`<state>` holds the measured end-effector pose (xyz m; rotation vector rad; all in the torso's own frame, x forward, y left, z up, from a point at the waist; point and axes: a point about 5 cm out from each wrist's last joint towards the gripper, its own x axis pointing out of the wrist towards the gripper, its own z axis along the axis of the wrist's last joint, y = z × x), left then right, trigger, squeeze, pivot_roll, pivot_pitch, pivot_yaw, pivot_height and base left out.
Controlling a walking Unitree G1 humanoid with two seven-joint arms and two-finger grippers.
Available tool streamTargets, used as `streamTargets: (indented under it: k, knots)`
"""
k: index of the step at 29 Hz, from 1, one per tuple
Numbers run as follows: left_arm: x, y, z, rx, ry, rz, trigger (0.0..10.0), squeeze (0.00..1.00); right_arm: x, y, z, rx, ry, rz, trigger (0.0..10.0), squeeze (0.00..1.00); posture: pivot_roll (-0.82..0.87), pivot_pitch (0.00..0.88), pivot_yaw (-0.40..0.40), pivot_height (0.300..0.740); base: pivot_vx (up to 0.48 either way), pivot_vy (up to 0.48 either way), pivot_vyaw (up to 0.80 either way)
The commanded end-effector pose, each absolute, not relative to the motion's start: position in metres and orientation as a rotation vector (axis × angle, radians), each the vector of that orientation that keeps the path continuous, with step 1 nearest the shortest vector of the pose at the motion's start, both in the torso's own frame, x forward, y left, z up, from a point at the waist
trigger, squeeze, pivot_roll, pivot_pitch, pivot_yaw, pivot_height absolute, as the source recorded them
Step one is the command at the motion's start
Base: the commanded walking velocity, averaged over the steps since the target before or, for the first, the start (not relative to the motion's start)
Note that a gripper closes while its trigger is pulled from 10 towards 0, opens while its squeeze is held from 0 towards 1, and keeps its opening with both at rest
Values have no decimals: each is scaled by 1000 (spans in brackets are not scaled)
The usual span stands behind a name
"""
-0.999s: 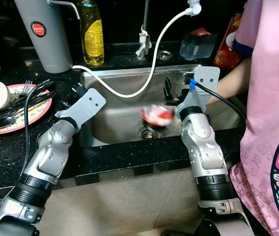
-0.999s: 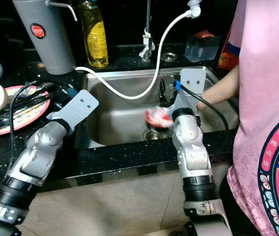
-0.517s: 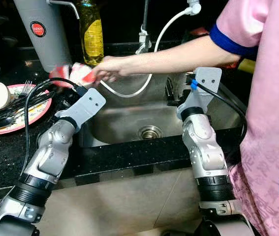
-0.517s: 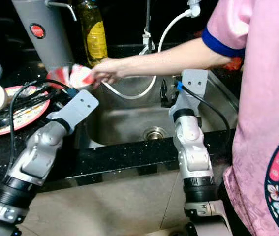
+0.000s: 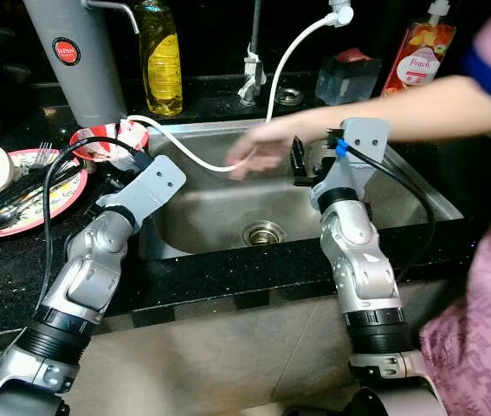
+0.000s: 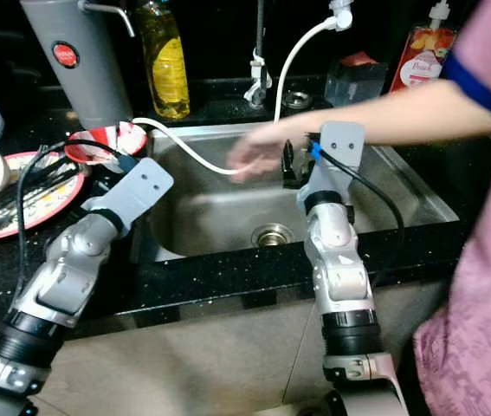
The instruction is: Kitchen organization
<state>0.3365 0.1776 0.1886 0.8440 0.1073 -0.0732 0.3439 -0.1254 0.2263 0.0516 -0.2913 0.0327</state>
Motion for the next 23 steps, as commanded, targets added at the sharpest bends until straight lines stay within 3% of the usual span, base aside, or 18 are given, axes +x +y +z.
streamTargets:
  k: [1, 23]
  knots:
    - [336, 179, 187, 847, 118, -74, 10000, 0, 343, -125, 225, 54, -286, 30, 10000, 0, 29, 0, 9, 740, 0, 0, 0]
    - [334, 178, 186, 845, 118, -73, 10000, 0, 345, -124, 227, 55, -293, 36, 10000, 0, 47, 0, 6, 740, 0, 0, 0]
